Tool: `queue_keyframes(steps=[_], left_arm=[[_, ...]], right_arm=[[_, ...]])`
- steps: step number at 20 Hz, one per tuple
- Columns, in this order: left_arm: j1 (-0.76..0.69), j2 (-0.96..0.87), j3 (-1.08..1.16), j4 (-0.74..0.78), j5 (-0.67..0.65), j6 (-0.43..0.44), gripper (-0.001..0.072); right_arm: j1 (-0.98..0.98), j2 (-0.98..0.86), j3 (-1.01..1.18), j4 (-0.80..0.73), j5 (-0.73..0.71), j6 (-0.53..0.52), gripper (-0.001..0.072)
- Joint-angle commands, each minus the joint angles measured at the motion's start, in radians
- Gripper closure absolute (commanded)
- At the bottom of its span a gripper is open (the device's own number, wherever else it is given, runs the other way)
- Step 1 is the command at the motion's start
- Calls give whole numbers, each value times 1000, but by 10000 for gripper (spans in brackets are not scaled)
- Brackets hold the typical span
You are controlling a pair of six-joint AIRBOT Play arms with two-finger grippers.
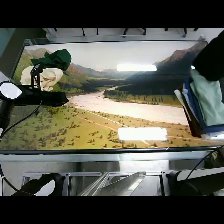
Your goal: Fold the shirts.
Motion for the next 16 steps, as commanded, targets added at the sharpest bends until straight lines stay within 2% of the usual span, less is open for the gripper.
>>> queue_keyframes(steps=[1,5,9,12,16], left_arm=[[0,-1,0,1,34,2,687],[0,-1,0,1,95,3,687],[0,-1,0,0,162,43,687],[0,-1,0,0,187,59,687],[0,-1,0,0,183,77,687]], right_arm=[[-36,21,-9,-70,111,94,691],[-72,86,-37,-336,338,304,691],[-80,215,-180,-684,485,497,691],[-81,346,-357,-932,479,628,690],[-85,443,-602,-1112,470,741,690]])
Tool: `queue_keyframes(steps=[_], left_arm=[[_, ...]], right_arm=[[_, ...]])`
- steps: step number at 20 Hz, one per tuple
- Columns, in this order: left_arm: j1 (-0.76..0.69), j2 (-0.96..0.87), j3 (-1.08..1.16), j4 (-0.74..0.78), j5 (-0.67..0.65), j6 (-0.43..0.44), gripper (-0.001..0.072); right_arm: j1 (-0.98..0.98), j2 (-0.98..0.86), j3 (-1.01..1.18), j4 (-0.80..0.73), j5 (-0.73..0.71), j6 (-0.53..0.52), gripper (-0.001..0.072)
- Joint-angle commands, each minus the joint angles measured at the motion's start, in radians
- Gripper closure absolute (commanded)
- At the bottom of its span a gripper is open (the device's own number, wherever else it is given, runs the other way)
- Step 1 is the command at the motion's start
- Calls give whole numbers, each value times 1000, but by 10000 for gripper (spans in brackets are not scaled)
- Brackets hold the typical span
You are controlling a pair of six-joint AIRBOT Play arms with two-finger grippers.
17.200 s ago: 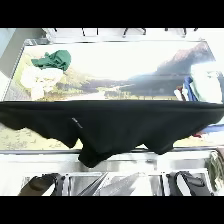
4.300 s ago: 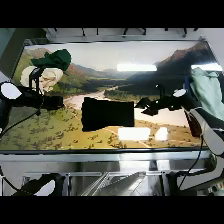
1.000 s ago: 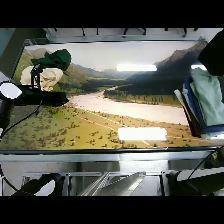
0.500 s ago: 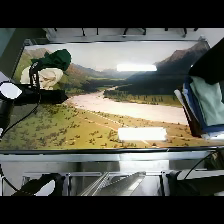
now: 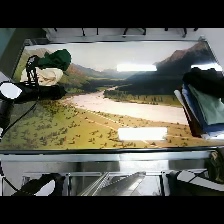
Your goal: Fold the shirts.
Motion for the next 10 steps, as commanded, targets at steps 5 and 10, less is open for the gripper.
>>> queue_keyframes(steps=[5,10], left_arm=[[0,0,0,0,5,18,687],[0,0,0,0,2,18,687]], right_arm=[[-3,97,-302,-222,26,126,690],[-3,143,-303,-233,24,135,449]])
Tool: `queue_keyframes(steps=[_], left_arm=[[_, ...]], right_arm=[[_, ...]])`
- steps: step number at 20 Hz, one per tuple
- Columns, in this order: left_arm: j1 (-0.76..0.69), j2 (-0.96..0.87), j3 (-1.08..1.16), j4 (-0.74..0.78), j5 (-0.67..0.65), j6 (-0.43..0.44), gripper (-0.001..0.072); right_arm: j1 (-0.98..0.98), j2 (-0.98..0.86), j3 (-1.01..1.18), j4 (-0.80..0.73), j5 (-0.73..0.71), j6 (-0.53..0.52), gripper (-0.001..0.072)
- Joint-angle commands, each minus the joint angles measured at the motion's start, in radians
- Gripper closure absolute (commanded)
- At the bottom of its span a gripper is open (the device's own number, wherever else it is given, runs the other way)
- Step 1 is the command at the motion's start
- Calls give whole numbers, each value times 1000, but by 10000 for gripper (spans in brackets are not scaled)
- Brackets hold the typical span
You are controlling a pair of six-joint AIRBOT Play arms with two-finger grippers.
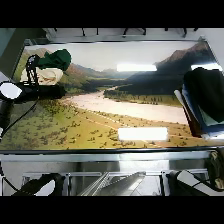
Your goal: Fold the shirts.
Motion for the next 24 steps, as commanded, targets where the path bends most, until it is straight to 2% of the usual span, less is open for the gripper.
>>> queue_keyframes(steps=[1,2,6,9,13,15,16,17,18,19,21,22,23,24], left_arm=[[0,0,0,0,-14,2,687],[0,0,0,1,-31,3,687],[0,0,0,1,-130,21,687],[0,0,0,0,-134,21,687],[0,0,0,-2,-128,21,687],[0,0,0,-2,-127,21,687],[0,0,0,-3,-128,20,687],[0,1,0,-3,-130,20,687],[0,1,0,-3,-132,20,687],[0,1,0,-3,-133,20,687],[0,1,0,-3,-147,19,687],[0,1,0,-4,-162,19,687],[0,2,0,-8,-181,19,687],[0,5,0,-8,-197,17,687]], right_arm=[[0,40,-16,-20,-14,13,55],[-1,53,-16,-21,-18,13,17],[-46,108,-16,-23,49,14,17],[-143,188,-18,-29,69,29,17],[-275,290,-25,-139,112,87,17],[-278,341,-25,-79,106,127,19],[-251,373,-25,1,91,140,37],[-195,407,-25,93,63,124,169],[-115,433,-25,176,34,112,218],[0,451,-25,232,-5,119,218],[286,449,-26,231,-77,179,246],[441,433,-32,214,-121,207,309],[611,401,-39,198,-181,210,465],[769,358,-44,179,-242,202,653]])
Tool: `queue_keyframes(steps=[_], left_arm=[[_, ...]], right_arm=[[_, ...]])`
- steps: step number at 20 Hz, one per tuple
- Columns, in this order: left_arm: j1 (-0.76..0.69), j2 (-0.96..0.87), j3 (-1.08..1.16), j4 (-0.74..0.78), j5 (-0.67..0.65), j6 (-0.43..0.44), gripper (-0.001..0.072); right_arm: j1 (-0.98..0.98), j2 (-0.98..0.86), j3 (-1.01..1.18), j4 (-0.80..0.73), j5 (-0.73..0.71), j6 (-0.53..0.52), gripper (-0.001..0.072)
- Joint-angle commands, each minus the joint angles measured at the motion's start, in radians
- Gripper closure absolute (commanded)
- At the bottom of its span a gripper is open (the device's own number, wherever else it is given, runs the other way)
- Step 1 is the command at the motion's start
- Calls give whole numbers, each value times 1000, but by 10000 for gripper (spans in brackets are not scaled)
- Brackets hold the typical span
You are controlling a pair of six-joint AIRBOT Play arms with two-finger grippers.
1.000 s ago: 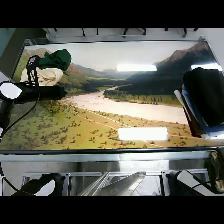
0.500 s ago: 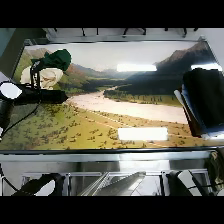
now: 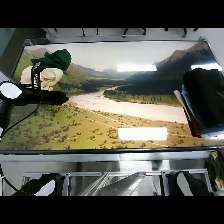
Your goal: Fold the shirts.
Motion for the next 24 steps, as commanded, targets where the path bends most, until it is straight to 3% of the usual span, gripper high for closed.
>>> queue_keyframes(steps=[1,4,7,10,24], left_arm=[[0,11,0,-3,-55,-5,687],[0,43,0,-3,-89,-5,687],[0,66,0,-3,-115,-5,687],[0,69,0,-2,-133,-5,687],[0,69,0,3,-130,-5,687]], right_arm=[[536,-104,-11,-25,-226,26,688],[850,-310,-11,-51,-356,26,688],[951,-460,-11,-48,-391,13,687],[958,-501,-11,-25,-434,-42,687],[956,-503,-11,-26,-455,-42,687]])
